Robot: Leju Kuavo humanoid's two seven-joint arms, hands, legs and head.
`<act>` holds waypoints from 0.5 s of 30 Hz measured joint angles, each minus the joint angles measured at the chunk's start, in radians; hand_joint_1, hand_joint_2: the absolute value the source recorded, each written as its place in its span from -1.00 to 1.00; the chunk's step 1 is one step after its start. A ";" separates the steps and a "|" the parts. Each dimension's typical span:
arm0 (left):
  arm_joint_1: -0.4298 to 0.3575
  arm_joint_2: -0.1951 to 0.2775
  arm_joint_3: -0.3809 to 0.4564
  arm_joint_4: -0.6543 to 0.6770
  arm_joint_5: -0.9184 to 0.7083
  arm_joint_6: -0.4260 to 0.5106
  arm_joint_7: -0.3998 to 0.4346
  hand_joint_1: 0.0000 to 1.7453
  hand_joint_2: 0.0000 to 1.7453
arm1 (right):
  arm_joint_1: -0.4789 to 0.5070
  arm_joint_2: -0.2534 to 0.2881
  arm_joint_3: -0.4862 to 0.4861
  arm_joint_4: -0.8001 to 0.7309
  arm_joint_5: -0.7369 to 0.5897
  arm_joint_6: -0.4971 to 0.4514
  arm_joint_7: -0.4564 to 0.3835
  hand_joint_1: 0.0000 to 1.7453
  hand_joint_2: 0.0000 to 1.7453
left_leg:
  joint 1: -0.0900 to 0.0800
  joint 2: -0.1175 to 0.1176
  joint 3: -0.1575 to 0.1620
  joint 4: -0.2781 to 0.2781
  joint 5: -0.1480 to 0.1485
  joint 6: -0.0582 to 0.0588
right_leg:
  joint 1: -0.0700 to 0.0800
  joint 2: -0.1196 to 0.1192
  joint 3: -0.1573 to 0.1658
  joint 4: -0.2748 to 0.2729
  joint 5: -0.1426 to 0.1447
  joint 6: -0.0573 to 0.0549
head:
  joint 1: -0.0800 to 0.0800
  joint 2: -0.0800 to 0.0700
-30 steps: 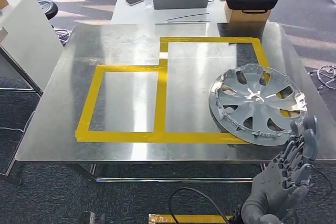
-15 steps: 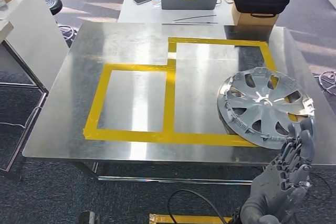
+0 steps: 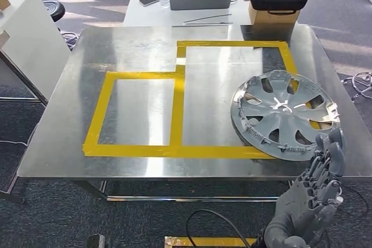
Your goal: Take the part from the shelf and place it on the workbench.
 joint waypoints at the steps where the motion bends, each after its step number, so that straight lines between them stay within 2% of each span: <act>1: -0.001 0.000 0.000 0.000 0.000 0.001 0.005 -1.00 -1.00 | 0.000 0.000 0.000 0.000 0.000 0.000 0.000 -1.00 -1.00 | 0.000 0.000 0.029 -0.058 0.018 0.004 | 0.002 0.001 -0.002 0.003 -0.001 0.004 | -0.001 0.000; 2: -0.002 0.000 0.000 0.000 0.000 0.001 0.012 -1.00 -1.00 | 0.000 0.000 0.001 0.000 0.000 0.000 0.001 -1.00 -1.00 | 0.000 -0.001 0.046 -0.096 0.026 0.009 | 0.005 0.002 -0.005 0.005 -0.001 0.009 | -0.001 0.000; 5: -0.001 -0.001 0.002 0.000 0.006 0.003 0.042 -1.00 0.50 | 0.000 0.000 0.003 0.000 -0.002 0.000 0.005 -1.00 -1.00 | -0.001 -0.002 0.053 -0.122 0.028 0.028 | 0.004 0.002 -0.011 0.007 0.002 0.027 | 0.000 0.000; 6: 0.000 -0.002 0.002 0.000 0.008 0.005 0.052 -1.00 1.00 | 0.000 0.000 0.004 0.001 -0.003 0.000 0.006 -1.00 -1.00 | 0.000 -0.001 0.052 -0.123 0.032 0.034 | 0.003 0.001 -0.015 0.018 -0.008 0.032 | 0.001 0.000; 8: 0.000 -0.003 0.004 0.000 0.007 0.012 0.070 -1.00 1.00 | -0.001 0.000 0.006 0.001 -0.004 0.000 0.007 -1.00 -1.00 | 0.002 0.001 0.049 -0.125 0.039 0.043 | 0.002 -0.001 -0.047 0.099 -0.065 0.041 | 0.006 0.000; 10: 0.000 -0.003 0.004 0.000 0.006 0.019 0.080 -1.00 1.00 | -0.002 0.000 0.007 0.003 -0.006 0.000 0.008 -1.00 -1.00 | 0.001 0.002 0.044 -0.125 0.043 0.048 | 0.002 -0.001 -0.098 0.232 -0.136 0.047 | 0.009 0.000; 11: 0.000 -0.003 0.005 0.000 0.006 0.021 0.082 -1.00 1.00 | -0.002 0.000 0.007 0.004 -0.007 0.000 0.008 -1.00 -1.00 | 0.000 0.003 0.041 -0.125 0.045 0.049 | 0.002 -0.001 -0.113 0.277 -0.152 0.048 | 0.009 0.000; 12: 0.000 -0.003 0.008 0.000 0.006 0.022 0.083 -1.00 1.00 | -0.002 0.000 0.008 0.004 -0.008 0.000 0.008 -1.00 -1.00 | -0.001 0.004 0.039 -0.124 0.047 0.050 | 0.002 -0.001 -0.111 0.286 -0.149 0.047 | 0.009 0.000; 13: 0.000 -0.003 0.010 0.000 0.006 0.023 0.084 -1.00 1.00 | -0.002 0.000 0.009 0.005 -0.008 0.000 0.008 -1.00 -1.00 | -0.001 0.003 0.037 -0.124 0.050 0.049 | 0.002 -0.001 -0.088 0.252 -0.128 0.046 | 0.009 0.000; 15: 0.000 -0.003 0.015 0.000 0.006 0.023 0.085 -1.00 1.00 | -0.003 0.000 0.010 0.005 -0.009 0.000 0.008 -1.00 -1.00 | -0.002 0.002 0.036 -0.124 0.055 0.044 | 0.002 -0.001 -0.005 0.110 -0.072 0.039 | 0.010 0.000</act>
